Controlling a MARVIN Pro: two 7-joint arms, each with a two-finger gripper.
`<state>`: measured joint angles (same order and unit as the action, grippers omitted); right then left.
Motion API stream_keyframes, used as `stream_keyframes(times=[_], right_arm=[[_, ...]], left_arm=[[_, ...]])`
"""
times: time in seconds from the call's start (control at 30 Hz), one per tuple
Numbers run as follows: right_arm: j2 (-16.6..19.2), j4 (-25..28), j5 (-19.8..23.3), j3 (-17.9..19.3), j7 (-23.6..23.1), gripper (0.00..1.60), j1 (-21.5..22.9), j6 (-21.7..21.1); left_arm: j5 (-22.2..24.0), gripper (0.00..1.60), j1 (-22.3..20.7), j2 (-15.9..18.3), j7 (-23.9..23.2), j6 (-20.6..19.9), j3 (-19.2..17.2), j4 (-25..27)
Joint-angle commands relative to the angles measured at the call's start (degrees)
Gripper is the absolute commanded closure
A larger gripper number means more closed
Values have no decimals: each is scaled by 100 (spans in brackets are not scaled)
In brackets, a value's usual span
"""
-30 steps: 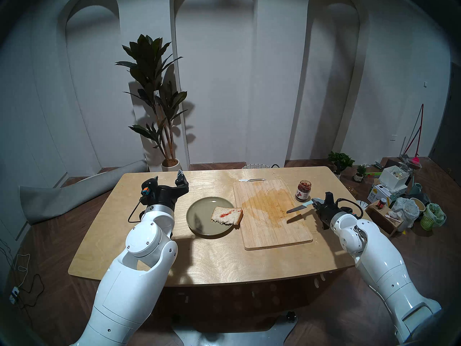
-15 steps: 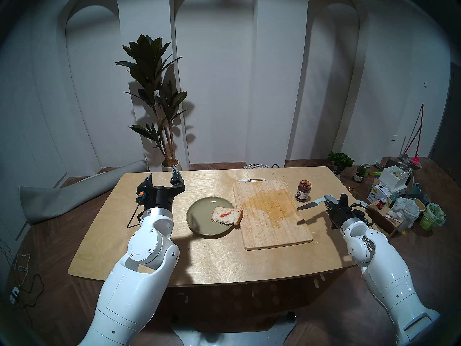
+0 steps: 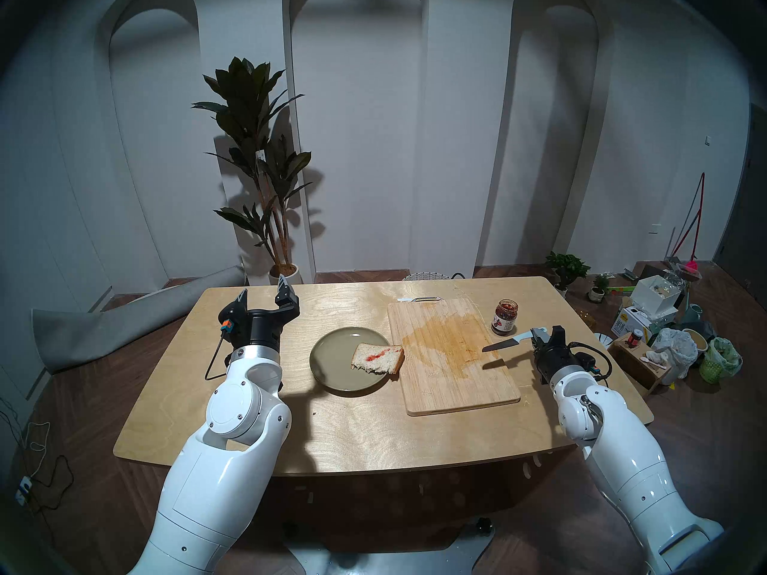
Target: Spread jam over the slice of bread with the knife
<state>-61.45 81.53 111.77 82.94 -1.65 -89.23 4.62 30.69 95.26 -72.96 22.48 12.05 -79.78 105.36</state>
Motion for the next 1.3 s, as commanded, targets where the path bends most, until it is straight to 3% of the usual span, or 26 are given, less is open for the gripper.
stream_keyframes(times=[0.0,0.13,0.2,0.47,0.83,1.07,1.27], right_arm=[[-96,79,-702,-198,-290,160,313,639],[-163,-19,-1162,-398,-301,160,390,1057],[-191,-76,-1342,-485,-66,160,449,1211],[-239,-323,-1754,-790,228,160,690,1440],[-384,-831,-2014,-1083,-57,160,928,1525],[-403,-688,-2010,-1139,19,160,790,1583],[-427,-382,-2027,-1055,136,160,492,1939]], left_arm=[[71,0,-41,27,-122,111,-40,101],[160,0,-45,25,-162,116,-56,105],[214,0,-50,21,-166,97,-71,108],[369,0,-60,29,-195,78,-122,70],[458,0,-25,83,-230,104,-147,26],[507,0,-32,104,-239,79,-151,15],[552,0,-48,152,-285,20,-153,-18]])
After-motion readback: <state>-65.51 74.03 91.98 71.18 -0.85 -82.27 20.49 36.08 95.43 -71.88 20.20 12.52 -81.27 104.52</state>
